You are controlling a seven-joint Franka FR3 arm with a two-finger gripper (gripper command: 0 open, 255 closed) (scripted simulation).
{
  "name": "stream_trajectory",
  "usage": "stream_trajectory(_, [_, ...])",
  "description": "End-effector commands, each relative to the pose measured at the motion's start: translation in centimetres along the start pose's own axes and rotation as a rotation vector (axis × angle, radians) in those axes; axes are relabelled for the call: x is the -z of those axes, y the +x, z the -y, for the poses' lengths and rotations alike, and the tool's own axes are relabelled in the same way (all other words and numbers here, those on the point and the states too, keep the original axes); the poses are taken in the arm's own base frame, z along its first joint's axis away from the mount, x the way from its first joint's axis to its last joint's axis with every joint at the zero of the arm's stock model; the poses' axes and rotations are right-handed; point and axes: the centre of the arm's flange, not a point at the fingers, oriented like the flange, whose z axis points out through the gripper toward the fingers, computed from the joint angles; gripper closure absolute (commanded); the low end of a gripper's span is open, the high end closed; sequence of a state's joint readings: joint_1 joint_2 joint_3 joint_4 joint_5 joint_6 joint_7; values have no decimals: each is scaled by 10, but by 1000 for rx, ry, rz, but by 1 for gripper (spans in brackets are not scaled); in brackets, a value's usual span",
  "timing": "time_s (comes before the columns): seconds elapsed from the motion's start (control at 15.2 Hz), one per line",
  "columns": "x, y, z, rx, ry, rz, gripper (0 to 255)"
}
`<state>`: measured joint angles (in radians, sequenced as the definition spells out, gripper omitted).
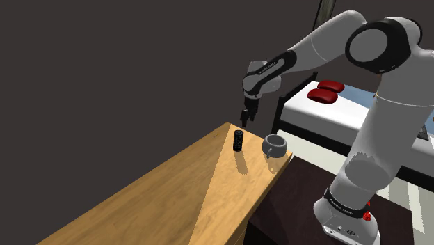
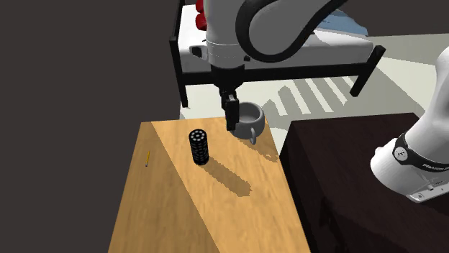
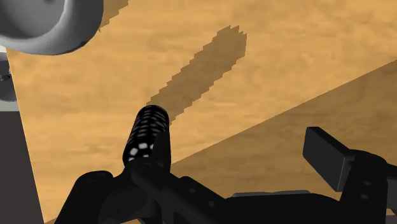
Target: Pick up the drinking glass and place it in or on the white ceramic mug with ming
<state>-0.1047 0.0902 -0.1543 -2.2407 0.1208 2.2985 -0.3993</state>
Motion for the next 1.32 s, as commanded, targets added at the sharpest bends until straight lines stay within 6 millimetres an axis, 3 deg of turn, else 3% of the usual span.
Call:
stream_trajectory(0.0, [-20, 14, -17, -4, 0, 0, 0])
stream_trajectory(0.66, [-112, 76, -89, -29, 5, 5, 0])
stream_trajectory(1.25, [-156, 78, -91, -30, 5, 5, 0])
